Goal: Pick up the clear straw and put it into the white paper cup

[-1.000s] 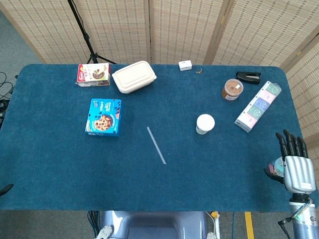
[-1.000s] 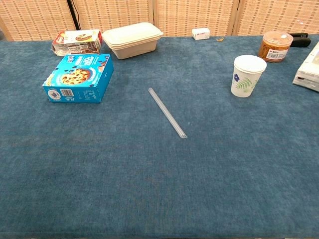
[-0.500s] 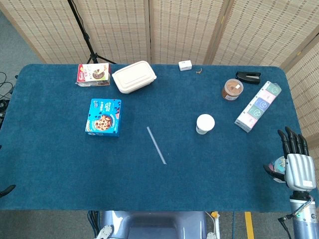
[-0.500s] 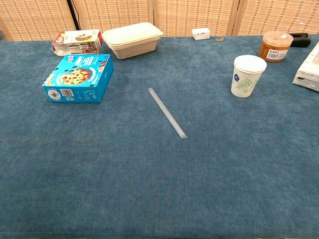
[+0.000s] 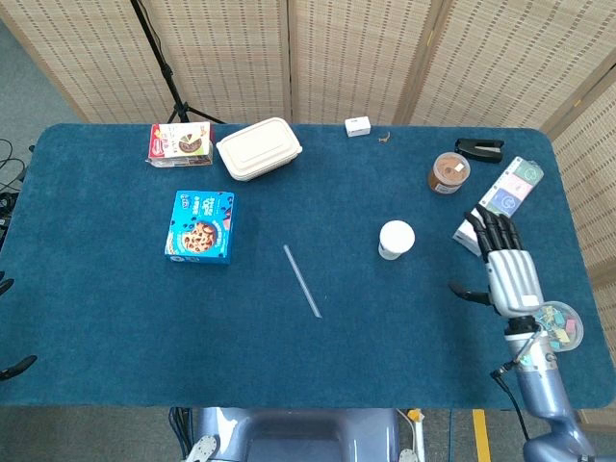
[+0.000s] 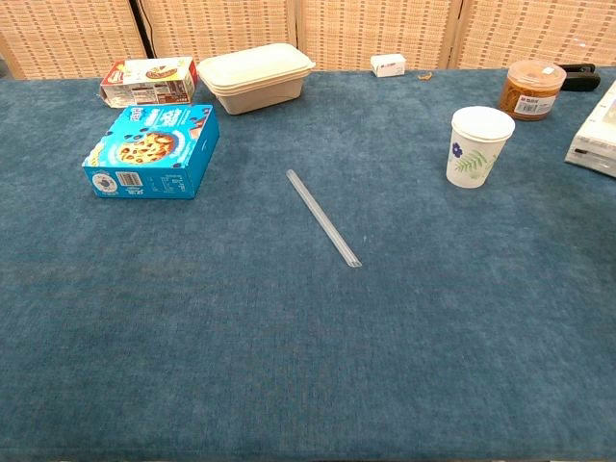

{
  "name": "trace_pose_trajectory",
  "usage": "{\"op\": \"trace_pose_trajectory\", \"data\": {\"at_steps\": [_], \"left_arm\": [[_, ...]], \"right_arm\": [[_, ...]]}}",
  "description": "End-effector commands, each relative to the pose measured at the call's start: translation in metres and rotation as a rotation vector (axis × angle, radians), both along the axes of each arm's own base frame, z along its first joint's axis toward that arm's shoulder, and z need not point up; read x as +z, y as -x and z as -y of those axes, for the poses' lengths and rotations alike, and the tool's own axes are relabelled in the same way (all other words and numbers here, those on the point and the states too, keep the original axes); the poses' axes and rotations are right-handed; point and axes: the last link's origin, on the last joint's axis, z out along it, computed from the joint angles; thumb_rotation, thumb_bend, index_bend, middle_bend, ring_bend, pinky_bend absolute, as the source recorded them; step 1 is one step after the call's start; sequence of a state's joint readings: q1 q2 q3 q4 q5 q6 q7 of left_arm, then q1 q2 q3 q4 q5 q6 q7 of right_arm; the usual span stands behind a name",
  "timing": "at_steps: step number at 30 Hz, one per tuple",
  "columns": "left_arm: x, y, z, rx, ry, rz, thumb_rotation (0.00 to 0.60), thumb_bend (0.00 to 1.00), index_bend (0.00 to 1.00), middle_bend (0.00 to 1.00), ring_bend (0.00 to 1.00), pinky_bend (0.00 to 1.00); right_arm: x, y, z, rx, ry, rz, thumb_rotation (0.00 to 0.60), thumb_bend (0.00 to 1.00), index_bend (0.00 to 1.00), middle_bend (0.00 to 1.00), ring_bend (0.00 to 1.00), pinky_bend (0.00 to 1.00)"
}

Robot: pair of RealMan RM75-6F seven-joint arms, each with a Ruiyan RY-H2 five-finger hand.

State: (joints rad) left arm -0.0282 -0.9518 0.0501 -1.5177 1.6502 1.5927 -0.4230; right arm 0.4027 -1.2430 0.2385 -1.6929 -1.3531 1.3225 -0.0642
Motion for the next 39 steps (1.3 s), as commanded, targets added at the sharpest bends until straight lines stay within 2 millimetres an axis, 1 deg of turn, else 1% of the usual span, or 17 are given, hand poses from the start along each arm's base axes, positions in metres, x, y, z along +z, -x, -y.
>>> {"op": "trace_pose_trajectory", "data": {"at_steps": [1, 3, 6, 8, 10, 12, 14, 16, 21, 26, 30, 31, 35, 39], "left_arm": [[-0.001, 0.000, -0.001, 0.000, 0.006, -0.004, 0.600, 0.00, 0.00, 0.00, 0.00, 0.00], [-0.002, 0.000, -0.002, 0.001, 0.012, -0.006, 0.600, 0.00, 0.00, 0.00, 0.00, 0.00], [-0.003, 0.000, -0.002, 0.004, 0.015, -0.007, 0.600, 0.00, 0.00, 0.00, 0.00, 0.00], [-0.004, 0.000, -0.003, 0.008, 0.026, 0.002, 0.600, 0.00, 0.00, 0.00, 0.00, 0.00], [-0.003, 0.000, -0.003, 0.011, 0.031, 0.003, 0.600, 0.00, 0.00, 0.00, 0.00, 0.00], [-0.002, 0.000, -0.004, 0.012, 0.028, 0.005, 0.600, 0.00, 0.00, 0.00, 0.00, 0.00], [-0.002, 0.001, -0.004, 0.014, 0.027, 0.007, 0.600, 0.00, 0.00, 0.00, 0.00, 0.00], [-0.002, 0.001, -0.005, 0.018, 0.028, 0.006, 0.600, 0.00, 0.00, 0.00, 0.00, 0.00], [-0.003, 0.002, -0.007, 0.022, 0.032, 0.004, 0.600, 0.00, 0.00, 0.00, 0.00, 0.00], [-0.004, 0.001, -0.007, 0.023, 0.037, 0.000, 0.600, 0.01, 0.00, 0.00, 0.00, 0.00], [-0.005, 0.001, -0.007, 0.024, 0.041, -0.005, 0.600, 0.00, 0.00, 0.00, 0.00, 0.00], [-0.005, 0.001, -0.008, 0.026, 0.040, -0.005, 0.600, 0.00, 0.00, 0.00, 0.00, 0.00], [-0.006, 0.001, -0.008, 0.028, 0.044, -0.007, 0.600, 0.01, 0.00, 0.00, 0.00, 0.00], [-0.007, 0.000, -0.009, 0.029, 0.045, -0.008, 0.600, 0.00, 0.00, 0.00, 0.00, 0.00]], "right_arm": [[-0.013, -0.032, 0.024, 0.057, -0.026, -0.007, 0.600, 0.00, 0.00, 0.00, 0.00, 0.00], [-0.023, -0.046, 0.036, 0.079, -0.042, -0.020, 0.600, 0.00, 0.00, 0.00, 0.00, 0.00], [-0.036, -0.059, 0.047, 0.102, -0.064, -0.027, 0.600, 0.00, 0.00, 0.00, 0.00, 0.00], [-0.048, -0.070, 0.054, 0.120, -0.079, -0.026, 0.600, 0.00, 0.00, 0.00, 0.00, 0.00], [-0.061, -0.079, 0.056, 0.129, -0.101, -0.011, 0.600, 0.00, 0.00, 0.00, 0.00, 0.00], [-0.077, -0.091, 0.055, 0.151, -0.133, -0.007, 0.600, 0.00, 0.00, 0.00, 0.00, 0.00], [-0.089, -0.101, 0.052, 0.174, -0.149, -0.010, 0.600, 0.00, 0.00, 0.00, 0.00, 0.00], [-0.104, -0.114, 0.046, 0.196, -0.176, -0.005, 0.600, 0.00, 0.00, 0.00, 0.00, 0.00], [-0.132, -0.135, 0.033, 0.227, -0.223, -0.013, 0.600, 0.00, 0.00, 0.00, 0.00, 0.00], [-0.155, -0.145, 0.027, 0.250, -0.254, -0.078, 0.600, 0.00, 0.00, 0.00, 0.00, 0.00], [-0.172, -0.146, 0.028, 0.266, -0.267, -0.155, 0.600, 0.00, 0.00, 0.00, 0.00, 0.00], [-0.179, -0.144, 0.027, 0.267, -0.282, -0.181, 0.600, 0.00, 0.00, 0.00, 0.00, 0.00], [-0.191, -0.144, 0.024, 0.273, -0.291, -0.209, 0.600, 0.00, 0.00, 0.00, 0.00, 0.00], [-0.203, -0.149, 0.021, 0.283, -0.304, -0.227, 0.600, 0.00, 0.00, 0.00, 0.00, 0.00]]}}
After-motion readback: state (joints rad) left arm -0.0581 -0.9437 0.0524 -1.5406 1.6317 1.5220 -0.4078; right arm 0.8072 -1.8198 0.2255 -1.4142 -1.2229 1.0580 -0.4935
